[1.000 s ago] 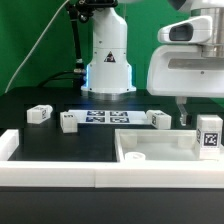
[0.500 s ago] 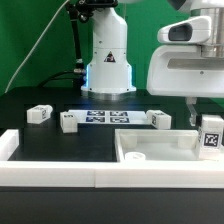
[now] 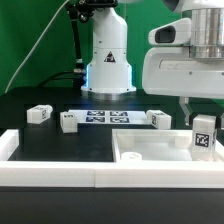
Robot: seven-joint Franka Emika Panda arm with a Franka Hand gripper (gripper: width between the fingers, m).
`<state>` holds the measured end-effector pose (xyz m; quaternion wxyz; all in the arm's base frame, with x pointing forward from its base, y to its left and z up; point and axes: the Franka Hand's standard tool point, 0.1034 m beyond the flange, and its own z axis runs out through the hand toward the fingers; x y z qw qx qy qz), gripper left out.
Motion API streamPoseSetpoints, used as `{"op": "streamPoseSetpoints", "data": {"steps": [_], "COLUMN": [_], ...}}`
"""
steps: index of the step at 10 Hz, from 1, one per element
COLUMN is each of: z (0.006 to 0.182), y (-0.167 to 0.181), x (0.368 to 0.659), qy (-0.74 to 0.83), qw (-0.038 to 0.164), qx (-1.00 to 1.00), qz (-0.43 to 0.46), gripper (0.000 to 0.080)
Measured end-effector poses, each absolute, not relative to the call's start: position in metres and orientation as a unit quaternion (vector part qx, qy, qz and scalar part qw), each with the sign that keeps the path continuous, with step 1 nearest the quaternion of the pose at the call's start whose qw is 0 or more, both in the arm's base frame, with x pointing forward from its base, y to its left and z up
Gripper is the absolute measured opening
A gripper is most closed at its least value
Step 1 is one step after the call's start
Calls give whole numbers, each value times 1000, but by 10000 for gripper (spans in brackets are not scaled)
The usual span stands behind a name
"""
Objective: Assemble one leg
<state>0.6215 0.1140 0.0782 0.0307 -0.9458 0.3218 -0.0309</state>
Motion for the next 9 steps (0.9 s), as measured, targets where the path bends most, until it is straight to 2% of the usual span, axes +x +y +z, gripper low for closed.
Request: {"op": "streamPoseSetpoints", "data": {"steps": [5, 9], "z": [78, 78], "y": [119, 121], "x": [620, 621], "qy": [670, 772], "qw": [54, 68], "qx": [-740, -632], "qz": [-27, -10], "gripper": [292, 292]}}
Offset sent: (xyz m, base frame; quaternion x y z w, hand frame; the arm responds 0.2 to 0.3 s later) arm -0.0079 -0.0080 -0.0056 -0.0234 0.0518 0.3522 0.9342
